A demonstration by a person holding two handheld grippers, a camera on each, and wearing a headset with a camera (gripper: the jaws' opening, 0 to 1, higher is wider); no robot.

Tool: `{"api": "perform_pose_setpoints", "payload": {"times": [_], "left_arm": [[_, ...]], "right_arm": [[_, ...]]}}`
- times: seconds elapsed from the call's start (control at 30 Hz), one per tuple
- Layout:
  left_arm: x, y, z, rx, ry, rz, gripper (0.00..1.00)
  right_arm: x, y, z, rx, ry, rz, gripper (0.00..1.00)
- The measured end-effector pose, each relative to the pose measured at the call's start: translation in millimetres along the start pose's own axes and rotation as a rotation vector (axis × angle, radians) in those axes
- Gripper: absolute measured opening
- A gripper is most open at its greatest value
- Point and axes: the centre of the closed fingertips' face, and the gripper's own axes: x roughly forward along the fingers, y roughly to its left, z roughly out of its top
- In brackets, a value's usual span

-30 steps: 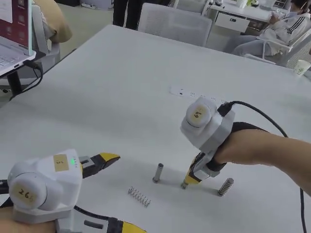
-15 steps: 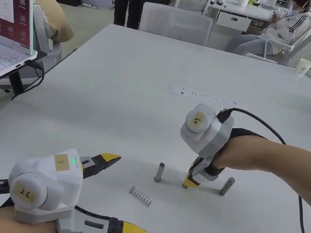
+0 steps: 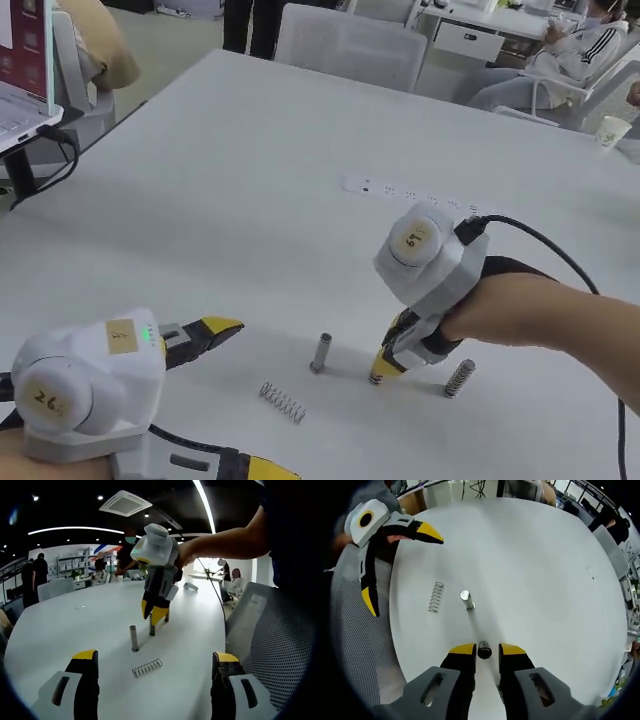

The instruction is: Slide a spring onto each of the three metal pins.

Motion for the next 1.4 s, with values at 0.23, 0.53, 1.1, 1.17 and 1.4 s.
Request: {"api": "perform_pose_setpoints", "payload": {"times": [0.23,0.53,1.1,1.17,1.4], "left_arm": [[1.2,-0.8,-0.6,0.002,0.005,-0.006,0.91],[3.9,-4.7,-1.4,0.002,0.009,-0.017,0.91],[1.4,-5.9,-2.8,0.006,0.015,-0.019,0.9],[0.0,-5.4,-3.4,0.004,0.014,-0.017,0.9],[-3.1,-3.8,-5.4,0.001,0.015,-0.01,0.9]], "right_arm": [[-18.9,1.3,4.6,0.012,-0.051,-0.014,0.16],[-39.4,10.3,2.5,0.011,-0.08,-0.022,0.16],[-42.5,55.1,30.9,-0.021,-0.134,0.048,0.16],[-36.8,63.0,34.9,-0.033,-0.133,0.061,0.15],[-11.2,80.2,40.5,-0.023,-0.128,0.104,0.15]]}}
